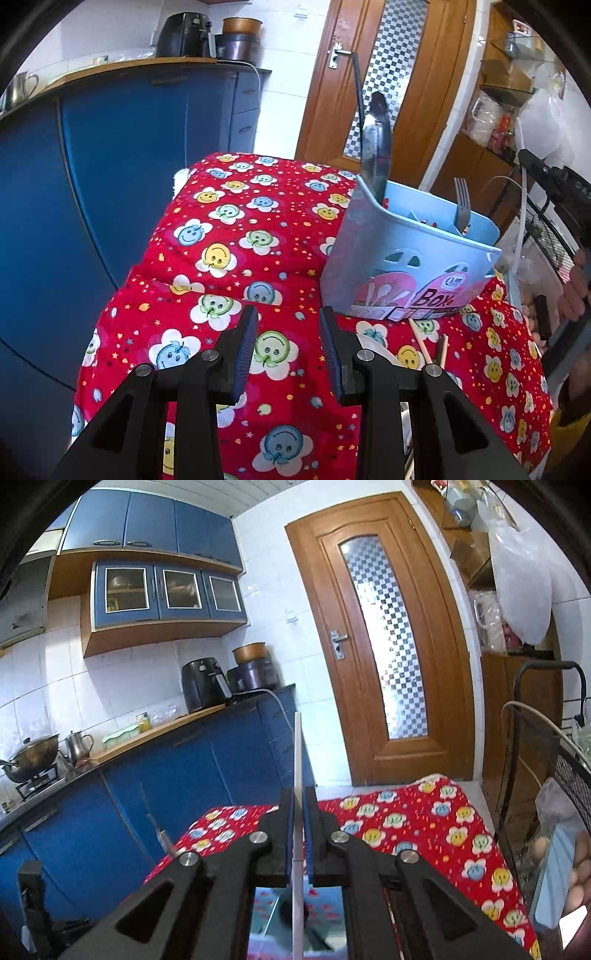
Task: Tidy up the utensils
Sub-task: 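Lower the wooden chopstick into the caddy and open the right tool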
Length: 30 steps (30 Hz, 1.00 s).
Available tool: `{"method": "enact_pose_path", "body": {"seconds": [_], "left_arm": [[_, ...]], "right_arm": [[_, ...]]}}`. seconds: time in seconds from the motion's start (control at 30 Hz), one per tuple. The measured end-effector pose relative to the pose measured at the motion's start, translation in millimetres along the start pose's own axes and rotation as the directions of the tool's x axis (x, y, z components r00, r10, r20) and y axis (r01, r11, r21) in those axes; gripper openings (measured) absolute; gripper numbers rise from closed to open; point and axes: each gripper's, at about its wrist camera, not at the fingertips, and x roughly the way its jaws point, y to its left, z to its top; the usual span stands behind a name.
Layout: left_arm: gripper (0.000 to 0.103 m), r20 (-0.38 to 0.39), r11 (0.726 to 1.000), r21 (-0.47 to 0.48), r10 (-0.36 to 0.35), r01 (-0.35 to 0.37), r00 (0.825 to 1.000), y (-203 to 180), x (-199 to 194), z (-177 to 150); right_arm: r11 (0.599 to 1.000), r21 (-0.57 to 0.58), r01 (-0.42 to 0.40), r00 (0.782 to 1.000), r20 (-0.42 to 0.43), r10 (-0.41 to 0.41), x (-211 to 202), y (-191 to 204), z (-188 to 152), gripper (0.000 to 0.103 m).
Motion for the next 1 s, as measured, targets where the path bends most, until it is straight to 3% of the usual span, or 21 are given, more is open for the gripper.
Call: {"method": "enact_pose_path", "body": {"seconds": [0.4,0.67,0.8,0.93,1.0], "left_arm": [[0.035,-0.014,1.000,-0.012,0.001,-0.001,1.000,4,9,-2],[0.035,-0.006,1.000,-0.004,-0.005,0.005,1.000,0,3,-1],[0.035,-0.008,1.000,0.002,-0.010,0.010,1.000,-3,2,-1],[0.035,-0.010,1.000,0.005,-0.014,0.014,1.000,-5,1,0],[0.035,-0.009,1.000,0.009,-0.015,0.015,1.000,-6,0,0]], "right_arm": [[0.999,-0.041,0.023,0.994,-0.104,-0.027,32,-5,-32,0.007],[0.999,-0.037,0.015,0.996,-0.089,-0.018,21,-7,-16,0.006],[1.000,0.009,-0.021,0.984,-0.177,0.022,10,-15,-23,0.008],[1.000,0.016,-0.027,0.970,-0.241,0.030,-2,-20,-33,0.020],[0.999,0.024,-0.032,0.960,-0.277,0.038,-7,-22,-38,0.021]]}}
